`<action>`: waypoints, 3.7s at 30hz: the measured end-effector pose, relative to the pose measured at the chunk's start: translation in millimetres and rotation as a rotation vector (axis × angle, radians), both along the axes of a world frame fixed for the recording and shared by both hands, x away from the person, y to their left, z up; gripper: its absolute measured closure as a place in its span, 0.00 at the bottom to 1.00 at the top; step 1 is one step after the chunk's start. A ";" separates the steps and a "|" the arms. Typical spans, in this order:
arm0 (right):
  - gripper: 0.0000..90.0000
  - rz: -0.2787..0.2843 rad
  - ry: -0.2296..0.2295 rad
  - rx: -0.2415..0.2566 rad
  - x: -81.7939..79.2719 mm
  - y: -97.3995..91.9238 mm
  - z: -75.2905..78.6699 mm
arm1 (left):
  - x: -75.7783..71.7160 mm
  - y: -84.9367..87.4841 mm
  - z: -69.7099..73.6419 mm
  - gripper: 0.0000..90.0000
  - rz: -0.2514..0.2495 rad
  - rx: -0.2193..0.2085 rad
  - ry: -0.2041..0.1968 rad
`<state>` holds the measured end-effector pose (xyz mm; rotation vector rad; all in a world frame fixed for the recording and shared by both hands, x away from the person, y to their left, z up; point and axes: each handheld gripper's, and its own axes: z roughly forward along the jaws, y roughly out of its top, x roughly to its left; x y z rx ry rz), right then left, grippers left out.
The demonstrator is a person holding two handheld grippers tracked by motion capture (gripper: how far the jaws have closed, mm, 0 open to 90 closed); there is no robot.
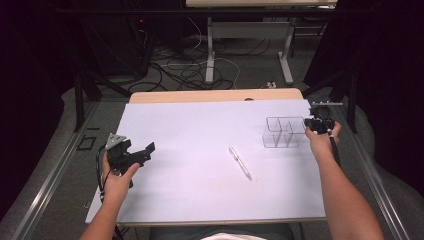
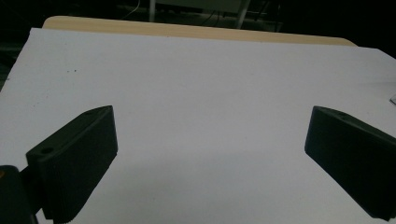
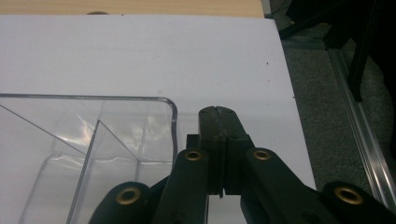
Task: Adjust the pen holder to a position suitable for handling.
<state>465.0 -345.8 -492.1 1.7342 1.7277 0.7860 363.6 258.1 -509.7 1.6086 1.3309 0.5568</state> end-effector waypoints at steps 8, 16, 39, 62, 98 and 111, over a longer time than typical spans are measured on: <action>1.00 -0.037 0.006 0.012 -7.8 6.1 -3.5 | -0.3 1.3 0.1 0.03 -0.001 -0.003 -0.002; 1.00 -0.066 0.017 0.037 -14.6 7.5 -10.8 | 0.1 -0.1 0.2 0.03 -0.001 -0.003 0.004; 1.00 -0.052 0.006 0.045 -18.8 23.2 -16.1 | 0.8 -1.4 0.2 0.03 -0.005 -0.003 -0.001; 1.00 0.068 -0.007 0.089 -12.9 92.9 -19.7 | 0.9 -1.0 0.6 0.03 -0.010 0.003 -0.002; 0.99 0.154 -0.005 0.160 -7.8 158.1 -25.1 | 1.9 -1.6 0.6 0.03 -0.013 -0.004 -0.003; 0.98 0.243 -0.017 0.173 0.6 184.8 -23.6 | 2.6 -2.8 -0.8 0.03 -0.019 -0.001 0.004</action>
